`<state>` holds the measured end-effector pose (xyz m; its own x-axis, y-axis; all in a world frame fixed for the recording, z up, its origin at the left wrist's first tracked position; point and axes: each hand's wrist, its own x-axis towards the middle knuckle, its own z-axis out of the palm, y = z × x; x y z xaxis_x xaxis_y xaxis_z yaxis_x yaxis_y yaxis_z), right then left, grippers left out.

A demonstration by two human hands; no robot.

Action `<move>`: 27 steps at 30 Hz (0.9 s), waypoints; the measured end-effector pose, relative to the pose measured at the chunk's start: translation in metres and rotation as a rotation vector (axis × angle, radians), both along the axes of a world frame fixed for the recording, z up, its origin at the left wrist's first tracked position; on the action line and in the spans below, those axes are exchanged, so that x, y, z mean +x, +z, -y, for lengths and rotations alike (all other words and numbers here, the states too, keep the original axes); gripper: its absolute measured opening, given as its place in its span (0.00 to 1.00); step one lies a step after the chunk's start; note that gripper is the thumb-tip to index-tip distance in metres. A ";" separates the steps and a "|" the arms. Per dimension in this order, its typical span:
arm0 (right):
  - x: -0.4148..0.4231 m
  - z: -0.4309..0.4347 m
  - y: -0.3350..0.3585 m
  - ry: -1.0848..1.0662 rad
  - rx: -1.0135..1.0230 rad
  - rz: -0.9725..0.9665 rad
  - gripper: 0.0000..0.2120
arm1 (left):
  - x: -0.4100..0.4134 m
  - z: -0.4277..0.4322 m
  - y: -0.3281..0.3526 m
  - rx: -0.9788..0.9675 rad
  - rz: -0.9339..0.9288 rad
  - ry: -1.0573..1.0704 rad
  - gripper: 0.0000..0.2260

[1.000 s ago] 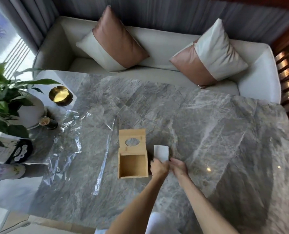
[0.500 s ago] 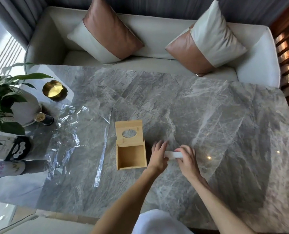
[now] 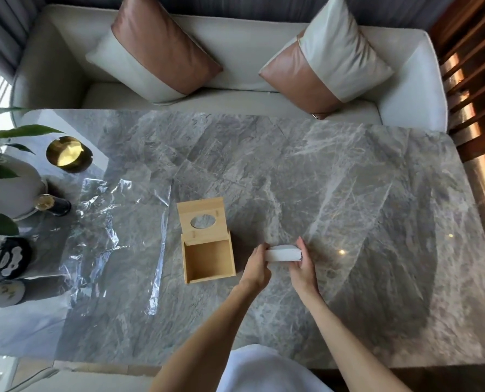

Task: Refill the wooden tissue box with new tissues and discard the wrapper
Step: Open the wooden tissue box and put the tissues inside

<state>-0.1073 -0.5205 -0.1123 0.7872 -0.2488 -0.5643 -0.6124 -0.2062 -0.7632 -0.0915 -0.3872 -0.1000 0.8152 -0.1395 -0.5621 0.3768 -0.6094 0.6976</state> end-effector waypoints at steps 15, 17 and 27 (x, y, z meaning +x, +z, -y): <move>0.062 -0.020 0.060 0.979 -0.370 0.020 0.20 | 0.023 -0.085 0.077 0.046 0.356 -0.092 0.15; 0.065 -0.030 0.055 0.657 0.089 -0.135 0.13 | 0.014 -0.109 0.079 0.005 0.387 0.300 0.15; 0.017 -0.088 0.020 -0.209 1.158 -0.383 0.16 | -0.042 -0.165 0.039 -0.378 -0.092 0.591 0.30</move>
<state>-0.0900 -0.4326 -0.0923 0.5277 0.4494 -0.7208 -0.7764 0.5995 -0.1946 -0.1337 -0.2222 -0.0611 0.7661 0.1127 -0.6327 0.6373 -0.0063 0.7706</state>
